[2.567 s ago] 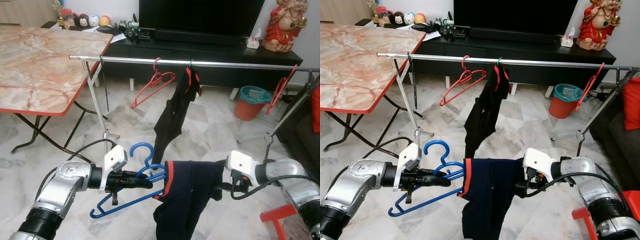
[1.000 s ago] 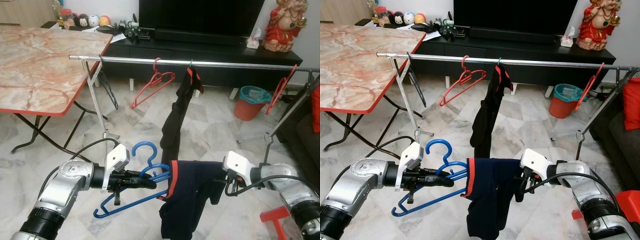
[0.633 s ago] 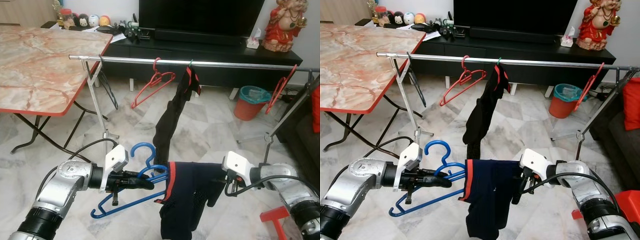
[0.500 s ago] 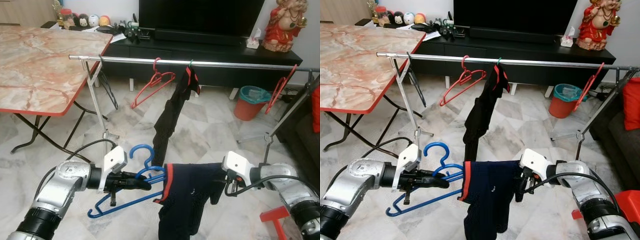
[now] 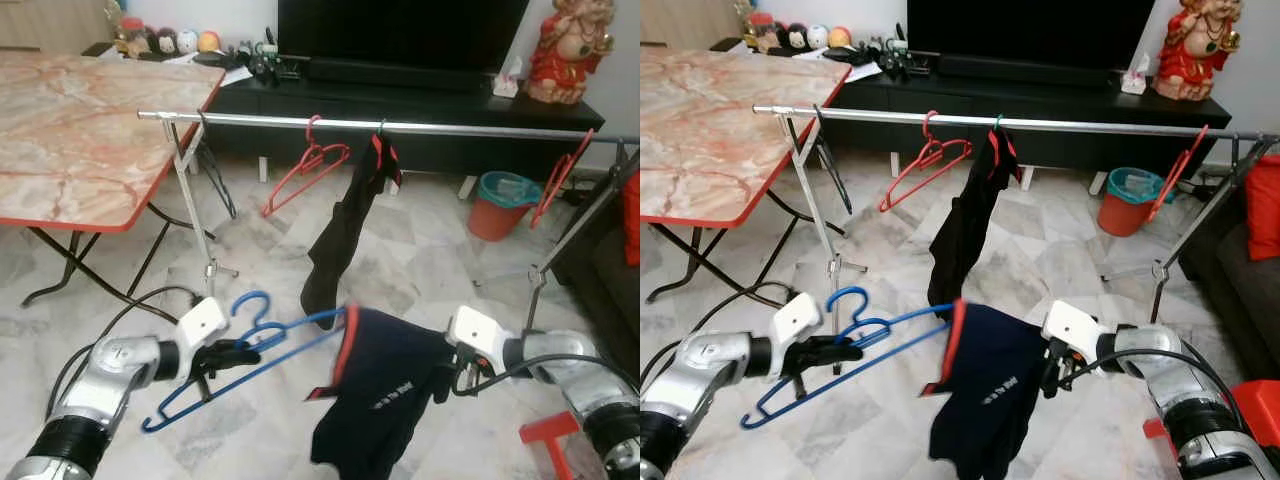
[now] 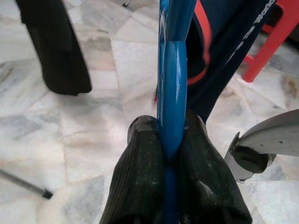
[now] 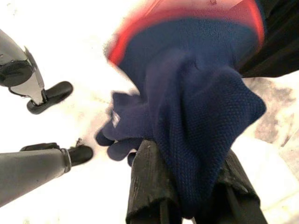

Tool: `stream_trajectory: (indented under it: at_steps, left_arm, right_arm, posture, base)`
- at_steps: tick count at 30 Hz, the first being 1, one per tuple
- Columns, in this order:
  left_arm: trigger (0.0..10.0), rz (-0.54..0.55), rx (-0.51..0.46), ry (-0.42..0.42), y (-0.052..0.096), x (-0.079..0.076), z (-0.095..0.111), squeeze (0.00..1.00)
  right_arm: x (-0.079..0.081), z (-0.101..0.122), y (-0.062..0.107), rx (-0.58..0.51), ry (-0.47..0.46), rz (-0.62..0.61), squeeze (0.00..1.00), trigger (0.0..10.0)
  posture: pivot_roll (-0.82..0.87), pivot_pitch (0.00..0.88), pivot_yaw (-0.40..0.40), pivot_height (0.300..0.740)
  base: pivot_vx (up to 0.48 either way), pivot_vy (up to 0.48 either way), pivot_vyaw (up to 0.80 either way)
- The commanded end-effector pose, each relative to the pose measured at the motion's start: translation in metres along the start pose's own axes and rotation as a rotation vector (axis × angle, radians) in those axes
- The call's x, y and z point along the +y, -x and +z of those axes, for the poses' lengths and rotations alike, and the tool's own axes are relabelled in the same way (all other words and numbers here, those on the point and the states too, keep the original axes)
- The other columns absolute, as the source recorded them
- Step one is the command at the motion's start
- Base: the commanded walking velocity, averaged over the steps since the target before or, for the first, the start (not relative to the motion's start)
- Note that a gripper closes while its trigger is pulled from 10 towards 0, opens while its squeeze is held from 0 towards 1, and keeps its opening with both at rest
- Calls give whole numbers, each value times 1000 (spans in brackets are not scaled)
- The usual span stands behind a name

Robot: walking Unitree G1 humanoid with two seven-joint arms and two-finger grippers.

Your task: Hang hanger

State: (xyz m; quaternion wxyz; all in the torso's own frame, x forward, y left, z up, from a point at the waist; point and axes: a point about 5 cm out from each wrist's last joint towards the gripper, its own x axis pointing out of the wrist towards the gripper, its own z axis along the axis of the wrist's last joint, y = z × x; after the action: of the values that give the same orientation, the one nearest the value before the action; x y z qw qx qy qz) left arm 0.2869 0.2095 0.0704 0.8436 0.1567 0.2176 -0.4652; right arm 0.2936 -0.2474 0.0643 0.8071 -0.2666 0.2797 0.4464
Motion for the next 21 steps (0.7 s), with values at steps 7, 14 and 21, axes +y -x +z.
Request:
stream_trajectory:
  at_steps: [7, 14, 21]
  left_arm:
    - [10000, 297, 90, 51, 1, 9, -35, 0]
    - [10000, 612, 146, 264, -11, -6, -75, 0]
    - [10000, 759, 248, 406, -12, -24, -104, 0]
  right_arm:
    - [-19, -5, 5, -6, -100, -274, 0, 0]
    - [-7, -23, -15, -134, -490, -622, 0, 10000]
    - [19, -54, -27, -37, -702, -841, 0, 10000]
  posture:
    - [-77, 0, -96, 740]
    - [-89, 0, -72, 740]
    - [-91, 0, -45, 740]
  base:
    - [0, 0, 0]
    - [0, 0, 0]
    - [0, 0, 0]
